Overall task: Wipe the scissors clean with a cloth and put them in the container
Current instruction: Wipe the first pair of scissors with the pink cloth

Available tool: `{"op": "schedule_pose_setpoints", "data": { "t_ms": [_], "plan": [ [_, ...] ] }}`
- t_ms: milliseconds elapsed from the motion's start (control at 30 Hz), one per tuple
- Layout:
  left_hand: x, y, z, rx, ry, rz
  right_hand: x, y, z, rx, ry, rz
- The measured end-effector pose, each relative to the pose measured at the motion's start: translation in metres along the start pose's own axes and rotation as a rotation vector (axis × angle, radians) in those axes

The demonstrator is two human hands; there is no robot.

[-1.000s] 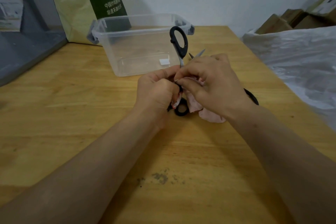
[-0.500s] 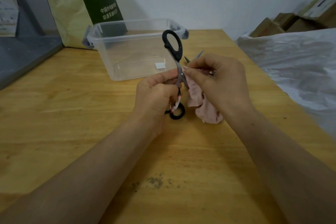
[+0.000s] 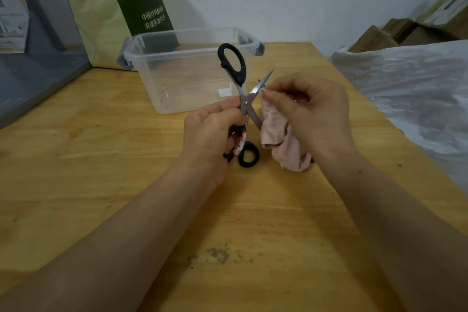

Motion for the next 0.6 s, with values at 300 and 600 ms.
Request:
{"op": "schedule_pose_setpoints", "data": {
  "t_ms": [300, 600],
  "plan": [
    [-0.001, 0.001, 0.001, 0.015, 0.022, 0.028, 0.022, 0.037, 0.005, 0.347, -0.106, -0.431],
    [0.004, 0.004, 0.004, 0.052, -0.020, 0.014, 0.034, 0.047, 0.010, 0.487, -0.248, -0.486]
  ]
}}
Point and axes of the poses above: each hand's wrist, its own z-axis away from the middle knuckle, its own x-axis out of the palm, y = z × x, the point moved 10 cm from there along -z, towards the middle knuckle, and after that the axes turned 9 degrees about -y, right-handed, at the moved point
